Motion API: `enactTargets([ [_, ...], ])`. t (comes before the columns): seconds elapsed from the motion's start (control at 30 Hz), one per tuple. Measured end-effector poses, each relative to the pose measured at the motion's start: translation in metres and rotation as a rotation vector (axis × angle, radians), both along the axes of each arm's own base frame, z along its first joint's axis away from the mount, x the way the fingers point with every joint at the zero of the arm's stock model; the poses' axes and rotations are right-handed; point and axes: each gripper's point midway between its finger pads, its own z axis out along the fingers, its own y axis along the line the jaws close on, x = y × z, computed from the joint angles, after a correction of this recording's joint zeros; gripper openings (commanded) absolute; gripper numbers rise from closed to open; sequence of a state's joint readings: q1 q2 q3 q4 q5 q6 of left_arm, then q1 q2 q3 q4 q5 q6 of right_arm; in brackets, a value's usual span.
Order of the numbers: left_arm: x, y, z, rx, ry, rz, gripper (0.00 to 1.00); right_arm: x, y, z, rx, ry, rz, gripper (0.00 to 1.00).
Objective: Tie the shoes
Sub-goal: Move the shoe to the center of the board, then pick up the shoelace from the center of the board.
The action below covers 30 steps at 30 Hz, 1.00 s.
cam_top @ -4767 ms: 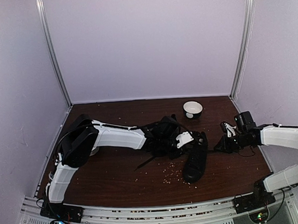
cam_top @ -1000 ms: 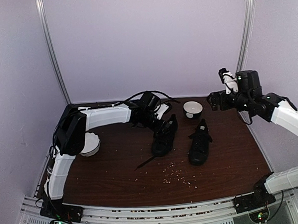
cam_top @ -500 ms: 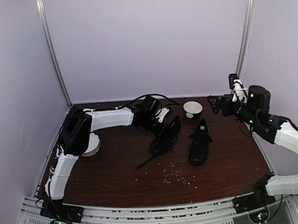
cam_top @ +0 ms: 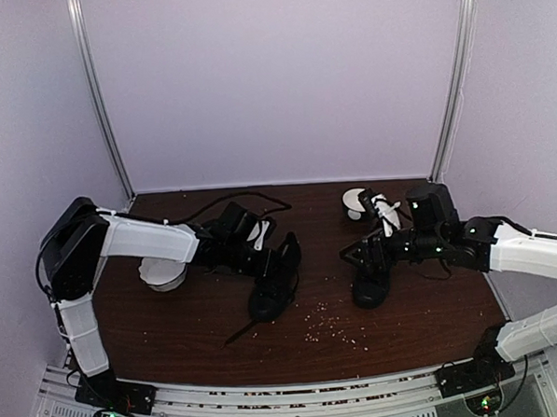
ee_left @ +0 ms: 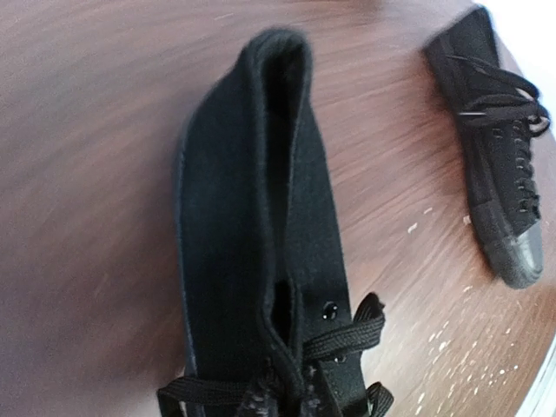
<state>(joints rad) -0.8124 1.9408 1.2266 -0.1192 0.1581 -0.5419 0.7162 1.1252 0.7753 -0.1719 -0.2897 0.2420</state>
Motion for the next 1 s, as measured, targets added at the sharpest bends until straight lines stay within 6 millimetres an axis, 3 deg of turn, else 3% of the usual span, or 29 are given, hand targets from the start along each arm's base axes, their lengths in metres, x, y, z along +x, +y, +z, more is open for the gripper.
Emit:
enactTargets([
  [0.17, -0.013, 0.043, -0.001, 0.023, 0.018, 0.176, 0.0, -0.025, 0.017, -0.039, -0.117, 0.079, 0.069, 0.77],
  [0.37, -0.002, 0.056, 0.003, 0.023, -0.017, 0.293, 0.0, -0.046, 0.029, -0.057, -0.209, 0.085, 0.161, 0.76],
  [0.5, 0.004, 0.053, 0.008, 0.023, -0.036, 0.293, 0.45, -0.065, 0.061, -0.048, -0.237, 0.029, 0.31, 0.75],
  [0.6, 0.011, 0.045, 0.022, 0.004, -0.073, 0.273, 0.7, -0.078, 0.09, -0.044, -0.262, -0.013, 0.439, 0.76],
  [0.7, 0.018, 0.041, 0.043, -0.007, -0.127, 0.249, 0.81, -0.093, 0.122, -0.044, -0.305, -0.046, 0.587, 0.74],
  [0.8, 0.022, 0.048, 0.068, -0.004, -0.18, 0.241, 0.89, -0.107, 0.158, -0.048, -0.356, -0.069, 0.743, 0.74],
  [1.0, 0.039, 0.103, 0.126, -0.015, -0.287, 0.318, 0.93, -0.128, 0.228, -0.065, -0.466, -0.116, 1.008, 0.81],
])
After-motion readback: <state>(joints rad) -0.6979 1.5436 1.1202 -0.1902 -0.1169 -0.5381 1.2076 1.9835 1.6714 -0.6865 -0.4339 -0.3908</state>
